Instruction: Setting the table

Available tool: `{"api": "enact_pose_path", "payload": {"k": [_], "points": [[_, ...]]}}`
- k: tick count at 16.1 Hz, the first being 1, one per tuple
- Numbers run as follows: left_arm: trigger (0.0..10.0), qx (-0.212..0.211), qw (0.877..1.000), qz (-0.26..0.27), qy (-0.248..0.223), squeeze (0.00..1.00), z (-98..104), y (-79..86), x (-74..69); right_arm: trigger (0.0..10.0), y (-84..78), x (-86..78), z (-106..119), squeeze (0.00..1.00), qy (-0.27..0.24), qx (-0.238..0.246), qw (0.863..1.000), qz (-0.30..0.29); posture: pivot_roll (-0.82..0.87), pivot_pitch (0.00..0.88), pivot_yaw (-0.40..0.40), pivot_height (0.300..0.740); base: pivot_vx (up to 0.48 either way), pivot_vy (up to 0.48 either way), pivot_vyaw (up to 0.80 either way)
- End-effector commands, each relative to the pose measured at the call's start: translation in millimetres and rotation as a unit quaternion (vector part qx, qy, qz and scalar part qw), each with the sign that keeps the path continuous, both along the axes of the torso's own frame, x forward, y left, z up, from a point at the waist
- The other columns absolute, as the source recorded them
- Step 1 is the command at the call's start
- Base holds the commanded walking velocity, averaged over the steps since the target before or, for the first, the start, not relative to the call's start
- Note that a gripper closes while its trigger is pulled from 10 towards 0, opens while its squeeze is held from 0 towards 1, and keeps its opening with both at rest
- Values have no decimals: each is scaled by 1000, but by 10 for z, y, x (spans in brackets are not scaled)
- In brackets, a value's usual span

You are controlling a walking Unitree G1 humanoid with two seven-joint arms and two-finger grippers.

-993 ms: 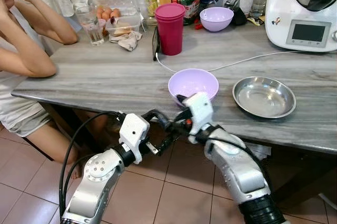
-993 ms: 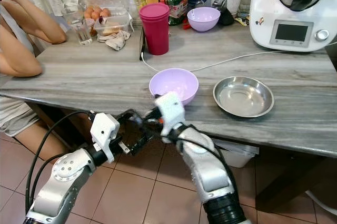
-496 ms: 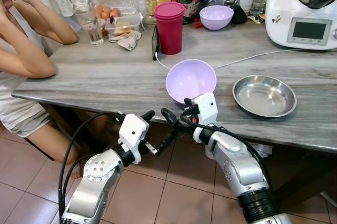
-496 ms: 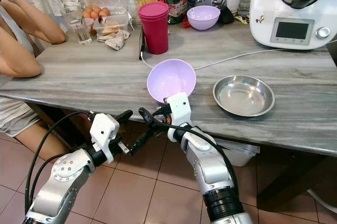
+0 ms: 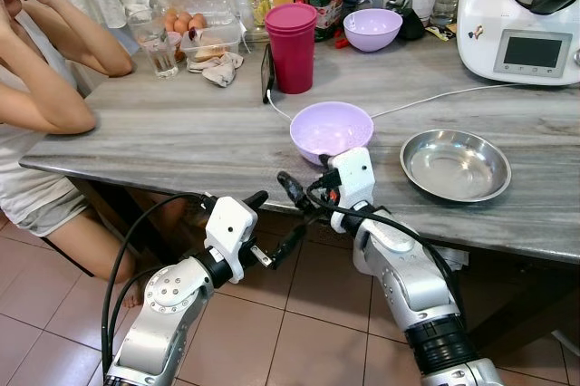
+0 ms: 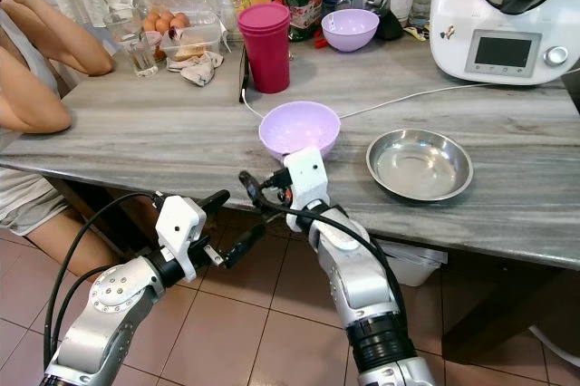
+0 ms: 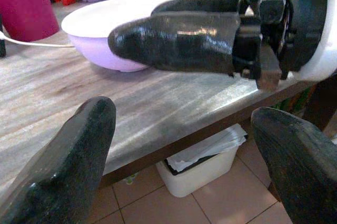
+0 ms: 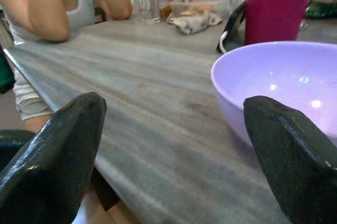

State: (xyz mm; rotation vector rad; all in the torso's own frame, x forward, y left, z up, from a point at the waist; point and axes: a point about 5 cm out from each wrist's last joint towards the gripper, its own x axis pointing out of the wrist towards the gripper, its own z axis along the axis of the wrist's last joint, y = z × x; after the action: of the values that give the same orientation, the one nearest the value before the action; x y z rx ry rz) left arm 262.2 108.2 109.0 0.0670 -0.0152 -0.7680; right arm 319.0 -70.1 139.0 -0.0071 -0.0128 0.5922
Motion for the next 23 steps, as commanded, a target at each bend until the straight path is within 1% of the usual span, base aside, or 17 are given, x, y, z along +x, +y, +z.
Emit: {"api": "enact_pose_path", "payload": {"k": [1, 2, 4, 5, 7, 8, 9, 10, 11, 12, 13, 14, 16, 18, 20, 21, 23], "points": [[10000, 8, 1000, 7, -7, 0, 23, 56, 10, 10000, 45, 18, 165, 0, -37, -5, 999, 1, -218, 69, 116, 740, 0, 0, 0], [10000, 8, 1000, 11, -7, 0, 21, 63, 20, 10000, 9, 24, 182, 0, -33, 2, 999, -5, -218, 69, 116, 740, 0, 0, 0], [10000, 7, 1000, 10, -6, 0, 12, 48, 22, 10000, -30, 27, 117, 0, -14, 6, 1000, -5, -225, 66, 116, 740, 0, 0, 0], [10000, 7, 1000, 9, -6, 0, 13, 37, 20, 10000, -45, 29, 111, 0, -22, -9, 1000, -7, -225, 66, 115, 740, 0, 0, 0], [10000, 6, 1000, 9, -6, 0, 15, 36, 21, 10000, -117, 45, 175, 0, -58, -56, 996, -30, -223, 64, 112, 740, 0, 0, 0], [10000, 7, 1000, 11, -7, 0, 17, 45, 23, 10000, -220, 58, 227, 0, -82, -99, 990, -58, -222, 63, 112, 740, 0, 0, 0], [10000, 6, 1000, 13, -7, 0, 18, 49, 23, 10000, -310, 71, 251, 0, -90, -121, 985, -78, -222, 64, 112, 740, 0, 0, 0], [10000, 5, 1000, 14, -6, 0, 16, 50, 17, 10000, -565, 92, 283, 0, -90, -152, 978, -114, -222, 65, 111, 740, 0, 0, 0], [10000, 5, 1000, 14, -6, 0, 14, 49, 14, 10000, -613, 95, 283, 0, -87, -155, 977, -118, -222, 65, 111, 740, 0, 0, 0], [10000, 4, 1000, 12, -4, 0, 8, 36, 7, 10000, -732, 116, 281, 0, -89, -175, 973, -123, -232, 67, 113, 740, 0, 0, 0], [10000, 3, 1000, 9, -3, 0, 7, 20, 8, 10000, -799, 150, 274, 0, -88, -191, 970, -120, -242, 72, 117, 740, 0, 0, 0], [10000, 2, 1000, 6, -3, 0, 9, 10, 12, 10000, -822, 181, 270, 0, -88, -206, 968, -115, -243, 72, 117, 740, 0, 0, 0], [10000, 2, 1000, 5, -3, 0, 12, 2, 18, 10000, -758, 238, 245, 0, -90, -243, 963, -69, -244, 81, 119, 740, 0, 0, 0], [10000, 2, 1000, 4, -1, 0, 7, 2, 1, 10000, -651, 257, 232, 0, -101, -297, 949, -5, -236, 85, 115, 740, 0, 0, 0], [10000, 2, 1000, 5, 1, 0, 3, 6, -12, 10000, -615, 261, 226, 0, -109, -324, 940, 18, -232, 88, 114, 740, 0, 0, 0], [10000, 2, 1000, 5, 1, 0, 3, 6, -12, 10000, -615, 261, 226, 0, -109, -324, 940, 18, -232, 88, 114, 740, 0, 0, 0], [10000, 3, 1000, 12, 4, 0, -11, 29, -44, 10000, -570, 314, 186, 0, -116, -374, 918, 57, -216, 93, 104, 740, 0, 0, 0]]}}
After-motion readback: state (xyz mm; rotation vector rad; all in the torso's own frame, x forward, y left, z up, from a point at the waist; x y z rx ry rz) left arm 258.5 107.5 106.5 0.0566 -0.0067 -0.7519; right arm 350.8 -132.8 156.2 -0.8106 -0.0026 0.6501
